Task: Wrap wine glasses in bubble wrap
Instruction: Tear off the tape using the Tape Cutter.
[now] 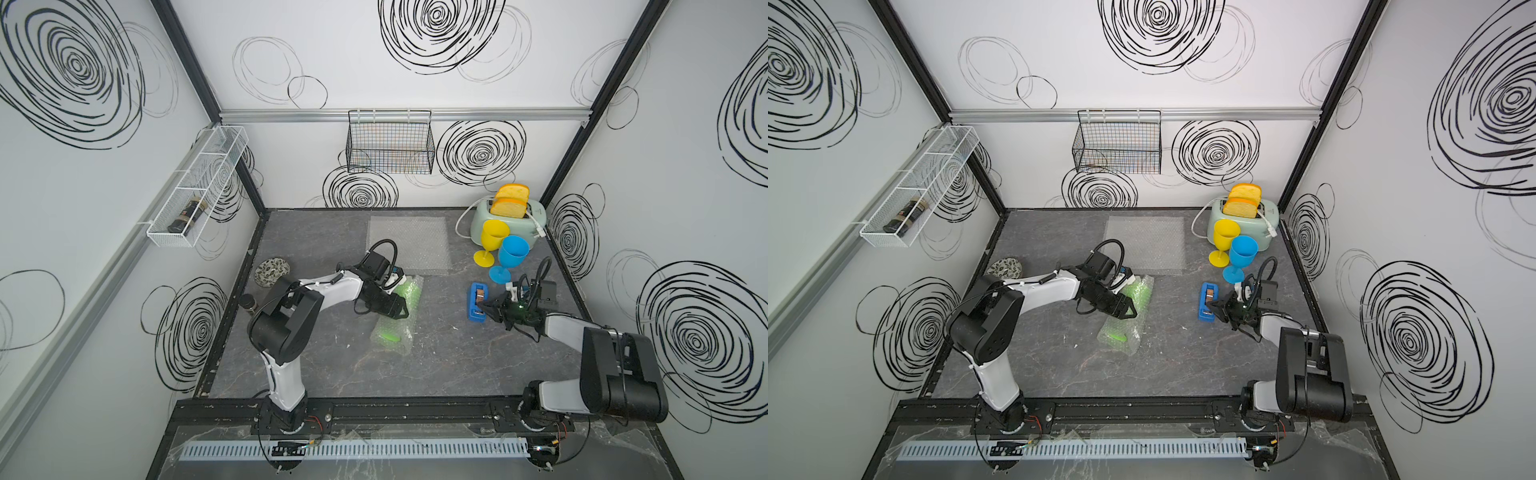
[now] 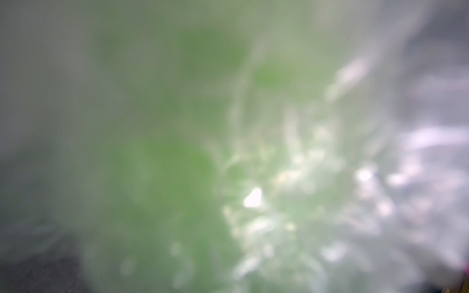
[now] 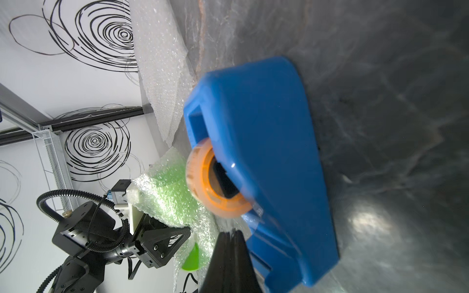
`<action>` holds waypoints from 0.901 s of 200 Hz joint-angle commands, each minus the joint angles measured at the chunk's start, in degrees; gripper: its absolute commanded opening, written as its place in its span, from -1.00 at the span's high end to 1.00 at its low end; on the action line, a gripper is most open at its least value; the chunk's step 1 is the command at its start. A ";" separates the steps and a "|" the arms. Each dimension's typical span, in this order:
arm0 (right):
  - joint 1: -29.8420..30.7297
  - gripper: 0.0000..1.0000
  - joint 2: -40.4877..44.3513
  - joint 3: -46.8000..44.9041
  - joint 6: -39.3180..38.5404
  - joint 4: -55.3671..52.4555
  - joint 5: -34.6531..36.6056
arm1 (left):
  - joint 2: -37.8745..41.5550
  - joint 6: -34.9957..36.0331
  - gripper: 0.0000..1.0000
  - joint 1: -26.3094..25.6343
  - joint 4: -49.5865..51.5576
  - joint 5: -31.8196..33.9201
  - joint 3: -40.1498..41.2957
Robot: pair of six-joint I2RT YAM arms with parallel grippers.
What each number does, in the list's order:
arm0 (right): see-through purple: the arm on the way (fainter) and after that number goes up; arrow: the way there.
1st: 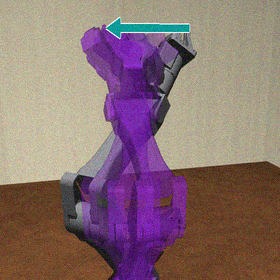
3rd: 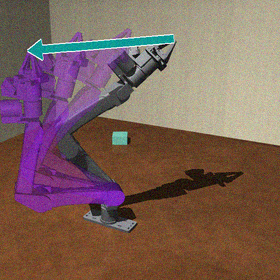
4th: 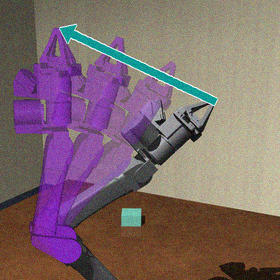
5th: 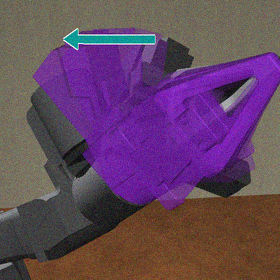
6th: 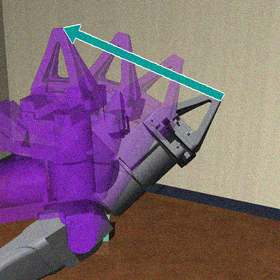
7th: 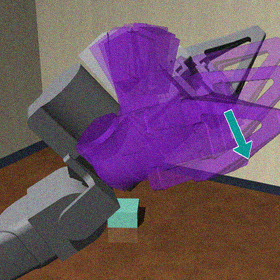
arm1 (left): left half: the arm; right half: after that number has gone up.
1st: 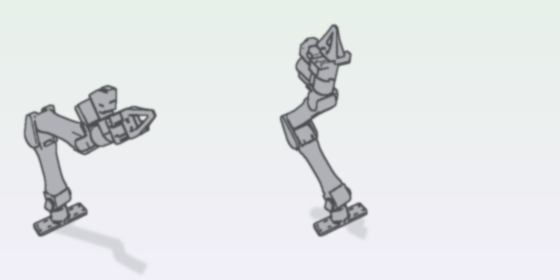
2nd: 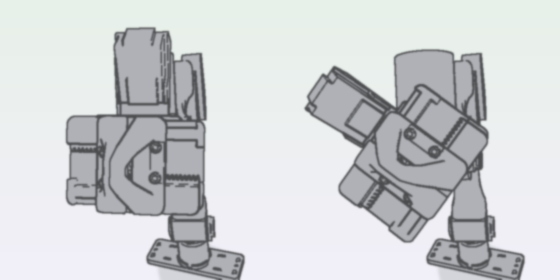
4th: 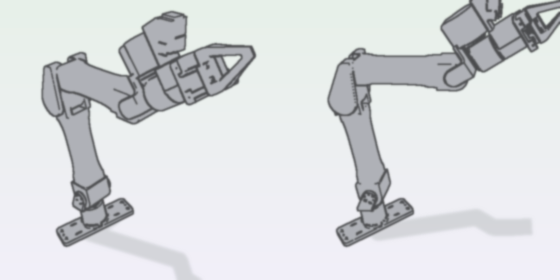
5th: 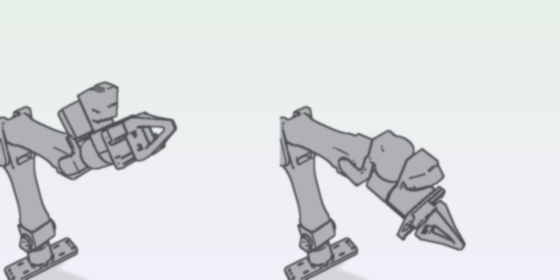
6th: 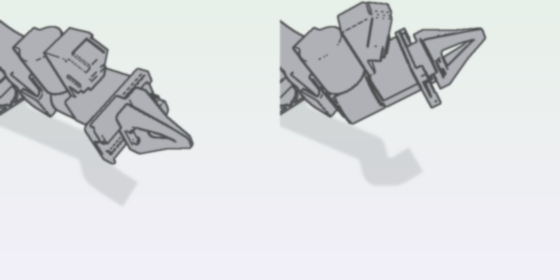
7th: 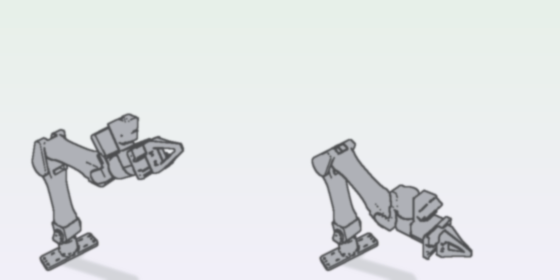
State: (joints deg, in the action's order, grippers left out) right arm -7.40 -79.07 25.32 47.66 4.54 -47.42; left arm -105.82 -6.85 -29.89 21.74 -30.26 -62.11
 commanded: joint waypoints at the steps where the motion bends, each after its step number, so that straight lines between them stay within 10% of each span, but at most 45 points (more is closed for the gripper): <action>1: -0.59 1.00 -1.59 2.09 -0.55 0.14 -1.35 | 0.35 0.36 -0.41 -0.11 3.60 3.82 2.18; 180: -0.99 1.00 1.22 2.87 7.10 2.32 -4.88 | 0.20 0.31 -0.41 -0.09 4.29 3.81 1.28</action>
State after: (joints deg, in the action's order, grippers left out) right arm -8.32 -77.38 26.61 54.13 7.79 -50.00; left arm -105.34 -6.87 -29.89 21.58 -29.67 -61.49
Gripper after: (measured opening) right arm 0.040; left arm 0.707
